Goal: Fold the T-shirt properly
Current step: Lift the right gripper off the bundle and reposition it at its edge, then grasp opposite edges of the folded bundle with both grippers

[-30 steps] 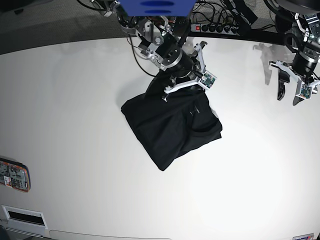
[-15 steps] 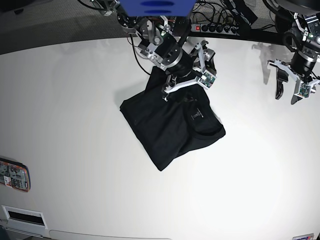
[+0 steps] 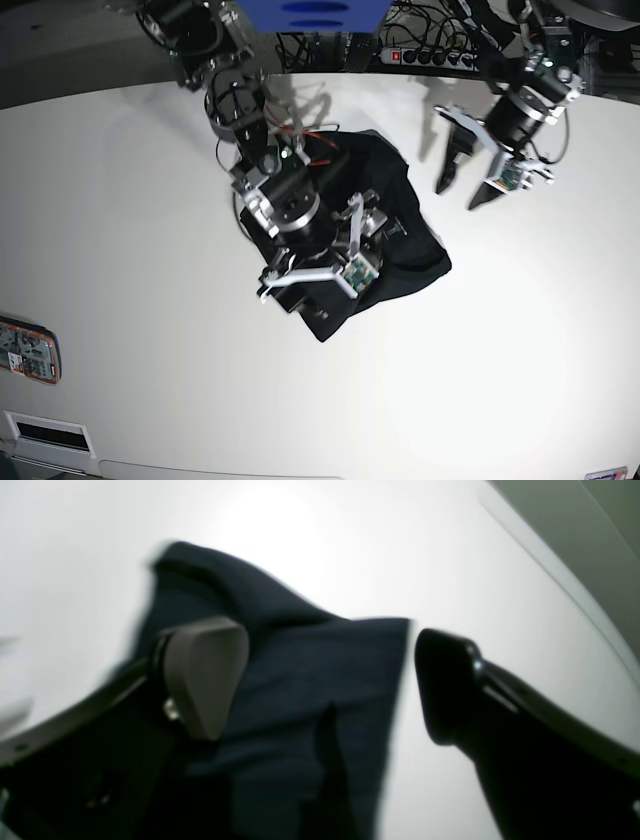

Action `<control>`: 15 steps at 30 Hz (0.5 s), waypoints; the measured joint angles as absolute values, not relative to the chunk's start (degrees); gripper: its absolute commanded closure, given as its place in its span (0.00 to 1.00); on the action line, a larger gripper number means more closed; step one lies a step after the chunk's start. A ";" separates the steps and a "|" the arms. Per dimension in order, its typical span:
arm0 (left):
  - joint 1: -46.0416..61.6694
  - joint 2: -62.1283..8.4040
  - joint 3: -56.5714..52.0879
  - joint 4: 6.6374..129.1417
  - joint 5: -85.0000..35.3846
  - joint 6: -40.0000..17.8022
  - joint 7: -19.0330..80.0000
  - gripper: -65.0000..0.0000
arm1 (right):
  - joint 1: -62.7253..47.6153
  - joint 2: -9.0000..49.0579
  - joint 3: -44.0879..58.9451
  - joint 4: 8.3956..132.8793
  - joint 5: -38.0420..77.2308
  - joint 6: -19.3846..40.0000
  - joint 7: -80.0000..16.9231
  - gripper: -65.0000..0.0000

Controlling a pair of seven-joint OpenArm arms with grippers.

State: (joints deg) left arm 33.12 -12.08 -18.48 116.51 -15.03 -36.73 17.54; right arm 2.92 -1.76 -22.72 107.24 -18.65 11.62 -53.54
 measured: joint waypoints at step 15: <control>30.76 -12.10 -8.54 112.75 -15.00 -27.66 21.87 0.53 | 19.88 -1.93 -14.46 84.77 -2.55 11.55 -51.75 0.43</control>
